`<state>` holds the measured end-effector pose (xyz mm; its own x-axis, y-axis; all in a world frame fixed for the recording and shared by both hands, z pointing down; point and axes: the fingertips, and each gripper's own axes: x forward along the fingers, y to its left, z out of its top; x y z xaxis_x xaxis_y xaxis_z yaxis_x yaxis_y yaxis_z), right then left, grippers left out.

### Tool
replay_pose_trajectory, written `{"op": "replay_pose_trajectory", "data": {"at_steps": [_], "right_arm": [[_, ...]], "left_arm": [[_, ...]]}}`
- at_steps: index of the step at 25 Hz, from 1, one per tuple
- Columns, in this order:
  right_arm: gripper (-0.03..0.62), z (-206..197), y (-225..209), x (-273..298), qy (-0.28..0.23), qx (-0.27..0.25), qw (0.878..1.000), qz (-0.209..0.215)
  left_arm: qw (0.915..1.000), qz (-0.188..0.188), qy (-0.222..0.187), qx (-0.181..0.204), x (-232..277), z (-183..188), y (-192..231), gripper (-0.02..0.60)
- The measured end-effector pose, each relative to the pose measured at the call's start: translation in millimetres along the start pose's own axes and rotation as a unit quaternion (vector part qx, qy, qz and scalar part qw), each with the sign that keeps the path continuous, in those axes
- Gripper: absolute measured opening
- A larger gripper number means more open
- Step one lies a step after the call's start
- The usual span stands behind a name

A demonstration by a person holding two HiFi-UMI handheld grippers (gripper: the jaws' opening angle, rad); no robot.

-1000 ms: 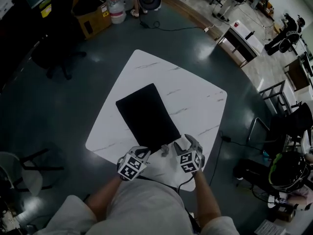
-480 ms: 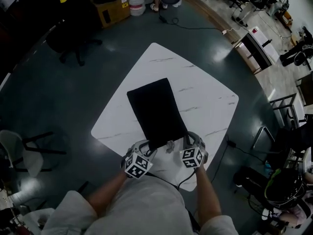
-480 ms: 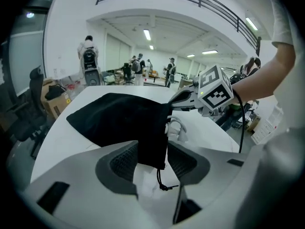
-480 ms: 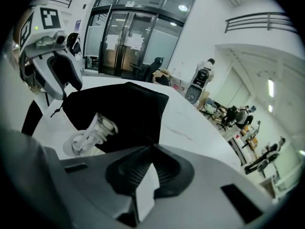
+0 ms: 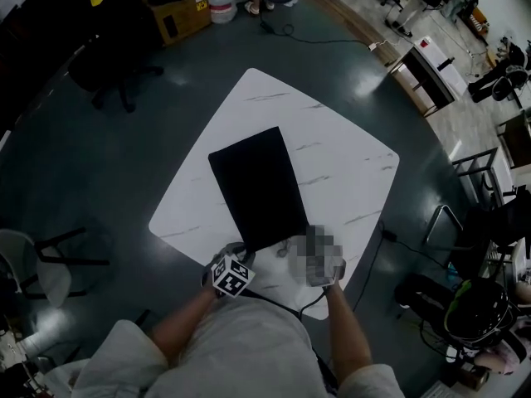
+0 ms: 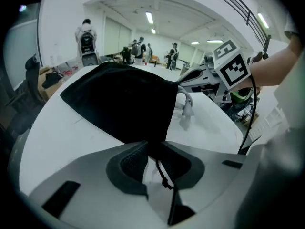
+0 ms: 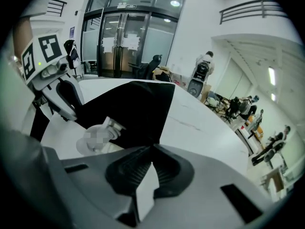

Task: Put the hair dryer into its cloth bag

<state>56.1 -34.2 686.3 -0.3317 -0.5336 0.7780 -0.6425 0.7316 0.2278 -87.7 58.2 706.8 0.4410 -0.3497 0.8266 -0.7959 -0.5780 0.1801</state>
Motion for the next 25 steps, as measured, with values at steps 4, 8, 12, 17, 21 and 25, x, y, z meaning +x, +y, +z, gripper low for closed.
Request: {"op": "replay_pose_trajectory", "data": {"at_steps": [4,8,12,17,21,25], "right_arm": [[0.023,-2,23,-7,-0.005,0.032,0.999,0.031],[0.023,24,31,-25,-0.053,0.132,0.988,0.051],[0.023,52,13,-48,-0.098,0.199,0.974,0.039],[0.021,78,-2,-67,-0.121,0.213,0.969,0.031],[0.021,89,-9,-80,-0.143,0.229,0.963,0.015],[0.021,106,-20,-96,-0.168,0.241,0.956,-0.002]], "left_arm": [[0.9997,-0.014,-0.017,-0.011,-2,7,6,0.044],[0.9981,-0.014,-0.057,-0.019,-13,28,15,0.025],[0.991,-0.042,-0.126,-0.019,-33,67,10,0.023],[0.9807,-0.065,-0.184,-0.011,-62,117,16,0.021],[0.9752,-0.069,-0.21,-0.003,-77,141,28,0.021],[0.9703,-0.069,-0.231,-0.015,-93,160,46,0.02]]}}
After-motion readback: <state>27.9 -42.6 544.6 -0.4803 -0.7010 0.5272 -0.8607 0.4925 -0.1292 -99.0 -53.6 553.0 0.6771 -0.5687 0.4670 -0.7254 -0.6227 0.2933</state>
